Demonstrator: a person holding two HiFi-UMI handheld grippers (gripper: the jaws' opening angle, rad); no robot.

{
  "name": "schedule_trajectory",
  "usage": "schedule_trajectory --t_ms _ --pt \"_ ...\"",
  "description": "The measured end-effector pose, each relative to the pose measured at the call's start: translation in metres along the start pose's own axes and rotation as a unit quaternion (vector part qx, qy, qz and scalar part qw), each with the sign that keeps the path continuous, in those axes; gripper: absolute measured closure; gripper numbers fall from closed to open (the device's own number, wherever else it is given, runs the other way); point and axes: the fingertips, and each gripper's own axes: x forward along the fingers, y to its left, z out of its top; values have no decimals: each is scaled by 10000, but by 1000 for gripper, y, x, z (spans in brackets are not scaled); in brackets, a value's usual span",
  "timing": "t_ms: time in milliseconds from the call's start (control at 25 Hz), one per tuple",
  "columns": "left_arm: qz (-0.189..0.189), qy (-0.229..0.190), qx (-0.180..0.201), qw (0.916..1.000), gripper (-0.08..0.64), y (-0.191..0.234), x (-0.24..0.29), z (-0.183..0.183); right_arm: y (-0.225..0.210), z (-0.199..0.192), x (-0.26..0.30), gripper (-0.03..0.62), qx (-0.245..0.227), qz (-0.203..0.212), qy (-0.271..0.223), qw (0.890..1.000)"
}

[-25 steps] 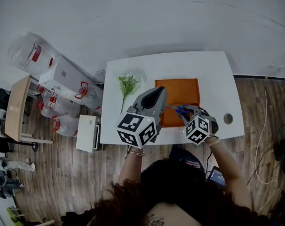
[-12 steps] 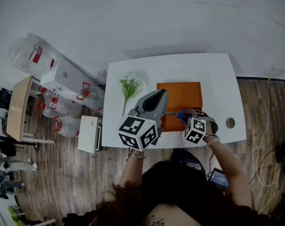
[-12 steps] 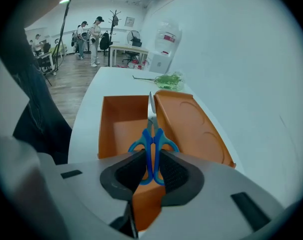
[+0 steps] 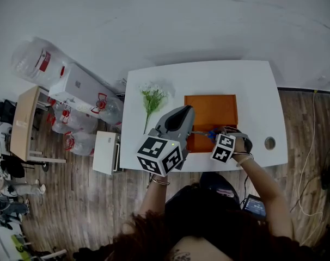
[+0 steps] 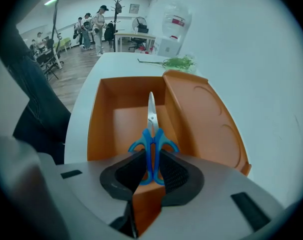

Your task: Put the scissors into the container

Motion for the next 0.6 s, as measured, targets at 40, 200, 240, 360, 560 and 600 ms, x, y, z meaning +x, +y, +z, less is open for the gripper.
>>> schedule_trajectory --t_ms 40,200,240,360,560,600 --pt "17 7 -13 10000 534 1 0 -1 1 -1 3 515 -12 47 55 10000" --pt "116 4 -50 9999 534 5 -4 -3 6 -7 11 515 -23 201 261 9995" --pt "133 13 -57 9999 534 6 -5 -4 6 -8 12 515 -22 216 292 9993" --pt "173 39 -96 9998 534 10 -6 -5 5 -8 13 514 6 292 350 9990" --pt "175 123 -119 9997 534 11 -7 -11 3 -9 14 509 154 440 350 9983" --pt "166 138 -122 9997 534 11 -7 -12 3 -9 14 504 163 448 354 9982"
